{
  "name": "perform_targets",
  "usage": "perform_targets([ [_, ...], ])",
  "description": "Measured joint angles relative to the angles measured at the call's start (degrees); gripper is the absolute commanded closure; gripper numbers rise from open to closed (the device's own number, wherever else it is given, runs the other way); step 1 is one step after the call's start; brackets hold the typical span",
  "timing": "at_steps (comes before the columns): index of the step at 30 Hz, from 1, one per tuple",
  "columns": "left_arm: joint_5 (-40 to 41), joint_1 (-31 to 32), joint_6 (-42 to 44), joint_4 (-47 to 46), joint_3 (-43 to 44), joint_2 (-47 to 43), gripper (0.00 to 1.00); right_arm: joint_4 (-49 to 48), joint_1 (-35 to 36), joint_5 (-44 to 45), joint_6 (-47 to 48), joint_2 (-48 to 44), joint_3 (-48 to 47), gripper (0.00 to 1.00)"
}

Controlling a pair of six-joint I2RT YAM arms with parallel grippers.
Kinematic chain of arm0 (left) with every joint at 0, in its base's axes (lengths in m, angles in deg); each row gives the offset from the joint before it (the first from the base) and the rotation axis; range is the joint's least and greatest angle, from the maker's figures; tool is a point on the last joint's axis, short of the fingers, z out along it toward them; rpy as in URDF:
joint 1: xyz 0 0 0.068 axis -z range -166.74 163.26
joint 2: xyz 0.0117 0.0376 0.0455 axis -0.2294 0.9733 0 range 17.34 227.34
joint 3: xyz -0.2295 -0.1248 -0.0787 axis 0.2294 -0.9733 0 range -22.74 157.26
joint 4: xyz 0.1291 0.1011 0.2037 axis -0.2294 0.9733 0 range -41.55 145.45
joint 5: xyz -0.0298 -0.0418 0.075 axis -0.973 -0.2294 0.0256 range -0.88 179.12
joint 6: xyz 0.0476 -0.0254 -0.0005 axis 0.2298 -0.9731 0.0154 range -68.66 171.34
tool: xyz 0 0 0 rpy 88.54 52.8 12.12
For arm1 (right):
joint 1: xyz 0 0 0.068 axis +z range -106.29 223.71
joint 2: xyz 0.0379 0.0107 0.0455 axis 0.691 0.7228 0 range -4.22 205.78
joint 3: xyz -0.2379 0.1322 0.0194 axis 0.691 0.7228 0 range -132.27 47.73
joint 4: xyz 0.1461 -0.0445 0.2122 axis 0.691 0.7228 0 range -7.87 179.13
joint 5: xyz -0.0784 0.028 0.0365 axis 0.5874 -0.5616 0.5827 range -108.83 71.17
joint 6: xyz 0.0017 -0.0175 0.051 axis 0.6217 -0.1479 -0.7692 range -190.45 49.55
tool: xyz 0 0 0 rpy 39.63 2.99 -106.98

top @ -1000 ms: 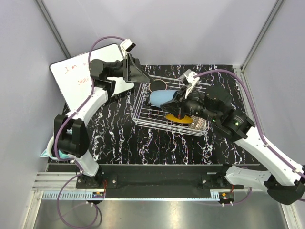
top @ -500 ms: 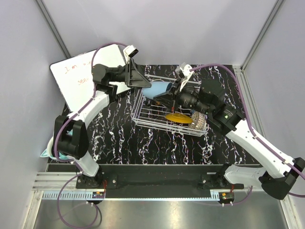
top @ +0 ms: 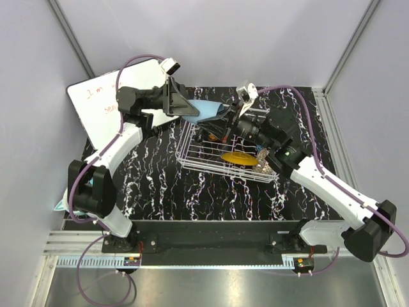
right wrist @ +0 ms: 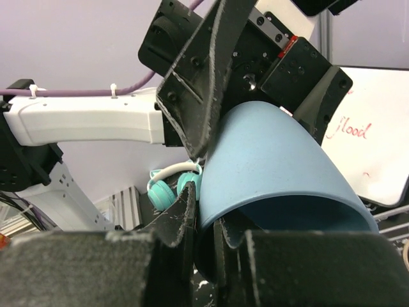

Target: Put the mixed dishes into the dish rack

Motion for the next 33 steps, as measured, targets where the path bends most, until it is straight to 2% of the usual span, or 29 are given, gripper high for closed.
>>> perform_targets([
  [2, 0.2, -0.2, -0.1, -0.1, 0.0, 0.0, 0.33, -1.8, 0.0, -0.5, -0.6, 0.9, 0.0, 1.00],
  [5, 0.5, -0.5, -0.3, -0.3, 0.0, 0.0, 0.42, -4.0, -0.2, -1.2, -1.4, 1.8, 0.1, 1.00],
  [8, 0.7, -0.8, -0.5, -0.5, 0.0, 0.0, 0.73, -5.7, -0.4, -1.6, -2.1, 2.4, 0.3, 1.00],
  [9, 0.7, -0.9, -0.5, -0.5, 0.0, 0.0, 0.92, -6.3, -0.5, -1.7, -2.3, 2.6, 0.5, 1.00],
  [10, 0.7, -1.0, -0.5, -0.5, 0.0, 0.0, 1.00, -6.7, -0.5, -1.7, -2.4, 2.6, 0.7, 0.99],
  [11, 0.7, -1.0, -0.5, -0.4, 0.0, 0.0, 1.00, -6.9, -0.5, -1.6, -2.4, 2.7, 0.7, 0.93],
  [12, 0.7, -1.0, -0.4, -0.3, 0.0, 0.0, 1.00, -6.8, -0.5, -1.5, -2.4, 2.7, 0.7, 0.67],
  [13, 0.7, -1.0, -0.1, -0.1, 0.0, 0.0, 1.00, -6.5, -0.5, -1.2, -2.3, 2.5, 0.8, 0.54],
  [14, 0.6, -1.0, 0.1, 0.1, 0.0, 0.0, 1.00, -5.8, -0.5, -0.8, -1.9, 2.3, 0.8, 0.47],
  [15, 0.3, -0.9, 0.0, 0.2, 0.0, 0.0, 1.00, -4.7, -0.4, 0.5, -1.3, 1.9, 1.0, 0.35],
  [18, -1.0, -0.7, 2.1, 0.7, -0.2, -0.2, 1.00, -0.2, -0.5, 4.5, 0.5, -0.5, 3.1, 0.20],
  [22, -2.6, -3.6, 3.1, 2.2, -0.7, -0.2, 1.00, 8.2, -0.5, 10.9, 2.8, -9.1, 8.5, 0.11],
  [25, -4.1, -6.3, 1.7, -0.3, -0.7, -0.2, 1.00, 16.0, -0.9, 15.5, 3.2, -15.1, 12.7, 0.11],
  [29, -6.0, -9.2, -6.6, -9.5, 1.1, 3.3, 1.00, 25.1, -0.9, 19.9, 2.3, -21.0, 16.0, 0.13],
  [33, -6.1, -9.6, -13.9, -13.1, 4.7, 10.4, 1.00, 30.3, -1.0, 23.4, 1.0, -27.0, 16.6, 0.13],
])
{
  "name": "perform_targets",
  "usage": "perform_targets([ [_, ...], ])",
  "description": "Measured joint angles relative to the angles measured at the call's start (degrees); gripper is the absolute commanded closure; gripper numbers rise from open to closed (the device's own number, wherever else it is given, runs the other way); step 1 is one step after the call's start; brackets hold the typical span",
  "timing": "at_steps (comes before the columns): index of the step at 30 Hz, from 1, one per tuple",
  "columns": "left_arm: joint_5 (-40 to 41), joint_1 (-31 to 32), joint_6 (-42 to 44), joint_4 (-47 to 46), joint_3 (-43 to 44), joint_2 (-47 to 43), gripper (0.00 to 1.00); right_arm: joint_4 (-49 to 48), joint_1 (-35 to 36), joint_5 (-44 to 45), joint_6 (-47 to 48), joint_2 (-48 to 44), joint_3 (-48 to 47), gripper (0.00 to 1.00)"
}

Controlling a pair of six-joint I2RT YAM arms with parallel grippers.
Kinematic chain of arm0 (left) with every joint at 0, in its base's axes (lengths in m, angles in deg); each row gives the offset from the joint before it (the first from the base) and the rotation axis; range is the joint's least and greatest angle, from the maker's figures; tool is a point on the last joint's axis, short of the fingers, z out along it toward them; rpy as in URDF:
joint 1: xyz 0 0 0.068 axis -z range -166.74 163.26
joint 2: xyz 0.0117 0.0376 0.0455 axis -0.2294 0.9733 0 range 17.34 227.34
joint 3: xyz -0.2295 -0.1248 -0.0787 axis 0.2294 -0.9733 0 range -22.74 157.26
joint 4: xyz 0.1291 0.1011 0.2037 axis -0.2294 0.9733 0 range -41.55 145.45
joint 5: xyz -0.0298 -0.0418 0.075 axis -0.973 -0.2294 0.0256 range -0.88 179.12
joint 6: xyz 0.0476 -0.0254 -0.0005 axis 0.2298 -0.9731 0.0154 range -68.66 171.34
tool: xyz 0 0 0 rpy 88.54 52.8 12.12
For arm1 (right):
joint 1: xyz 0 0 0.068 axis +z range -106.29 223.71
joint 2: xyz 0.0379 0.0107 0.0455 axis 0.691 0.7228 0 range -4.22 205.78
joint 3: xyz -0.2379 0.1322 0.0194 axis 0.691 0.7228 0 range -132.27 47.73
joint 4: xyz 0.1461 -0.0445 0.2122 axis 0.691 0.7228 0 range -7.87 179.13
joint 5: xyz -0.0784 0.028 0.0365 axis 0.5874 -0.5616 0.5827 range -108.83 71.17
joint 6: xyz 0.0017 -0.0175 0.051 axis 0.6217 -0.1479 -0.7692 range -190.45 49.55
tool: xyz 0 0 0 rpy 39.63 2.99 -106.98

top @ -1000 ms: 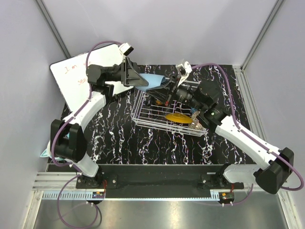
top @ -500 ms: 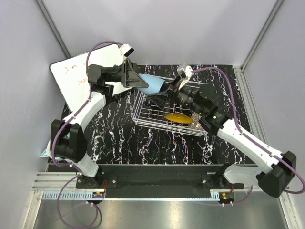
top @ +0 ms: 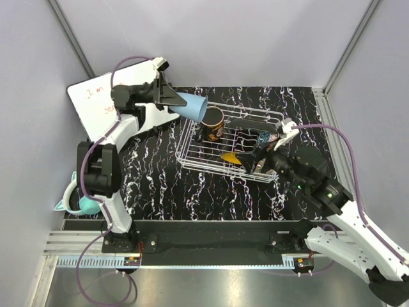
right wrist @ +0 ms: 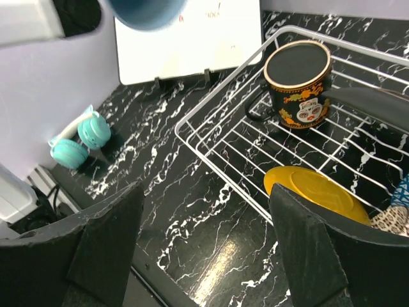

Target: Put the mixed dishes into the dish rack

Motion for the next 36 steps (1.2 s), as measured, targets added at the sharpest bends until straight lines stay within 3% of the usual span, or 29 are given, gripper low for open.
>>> perform_targets([
  [6, -1.2, 3.2, -4.4, -0.1, 5.2, 7.0, 1.00, 2.6, 0.0, 2.2, -1.5, -3.7, -0.6, 0.17],
  [12, -1.6, 7.1, -5.7, -0.8, 38.9, 19.0, 1.00, 4.4, 0.0, 1.9, -2.4, -1.2, -3.3, 0.20],
  [17, -1.6, 7.7, -5.4, -2.3, 54.9, 22.3, 1.00, 5.0, 0.0, 0.9, -3.0, 0.5, -6.5, 0.22],
  [22, -1.5, 2.1, -0.3, -4.0, 61.9, 26.3, 1.00, 5.6, 0.0, 0.5, -3.6, 0.8, -8.5, 0.23],
  [28, -1.4, -4.2, 3.8, -3.7, 64.8, 40.2, 1.00, 6.5, 0.0, 0.4, -4.6, 1.6, -8.6, 0.24],
  [31, -2.1, -2.3, 4.7, -1.7, 60.4, 41.8, 1.00, 6.6, 0.0, 0.0, -5.0, 3.3, -8.7, 0.24],
  [36, -2.4, 9.6, 9.7, -1.4, 62.8, 39.1, 1.00, 7.1, 0.0, -1.5, -4.9, 6.4, -10.1, 0.24],
])
